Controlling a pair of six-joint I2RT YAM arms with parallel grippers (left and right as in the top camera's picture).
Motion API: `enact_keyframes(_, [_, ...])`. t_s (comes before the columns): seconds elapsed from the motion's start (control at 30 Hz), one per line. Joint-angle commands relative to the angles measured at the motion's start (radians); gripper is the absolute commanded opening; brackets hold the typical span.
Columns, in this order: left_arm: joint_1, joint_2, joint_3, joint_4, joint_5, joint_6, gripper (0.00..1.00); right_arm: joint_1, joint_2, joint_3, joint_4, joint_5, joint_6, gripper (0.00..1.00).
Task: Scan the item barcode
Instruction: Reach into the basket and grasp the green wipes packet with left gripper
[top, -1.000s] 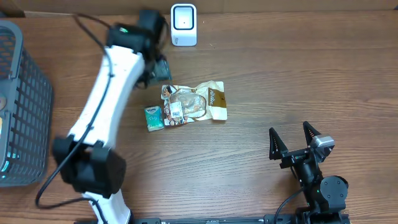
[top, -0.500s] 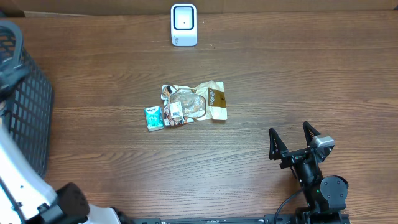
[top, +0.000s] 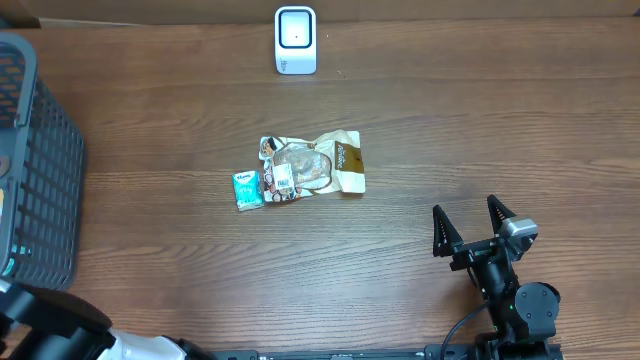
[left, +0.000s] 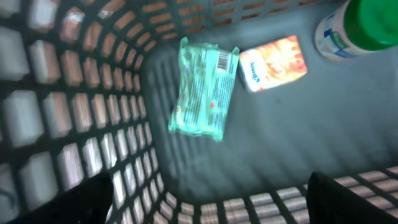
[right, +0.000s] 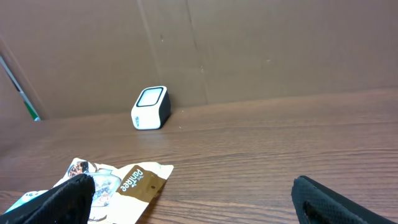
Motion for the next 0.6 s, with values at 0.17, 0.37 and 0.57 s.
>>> enact_keyframes(0.17, [0.004, 0.173, -0.090, 0.091, -0.014, 0.214, 0.81, 0.006, -0.006, -0.011, 0.003, 0.002, 0.000, 1.00])
enact_keyframes(0.37, [0.004, 0.296, -0.090, 0.100, -0.074, 0.219, 0.73, 0.006, -0.006, -0.011, 0.003, 0.002, 0.000, 1.00])
enact_keyframes(0.57, [0.004, 0.380, -0.090, 0.140, -0.120, 0.219, 0.71, 0.006, -0.006, -0.011, 0.003, 0.002, 0.000, 1.00])
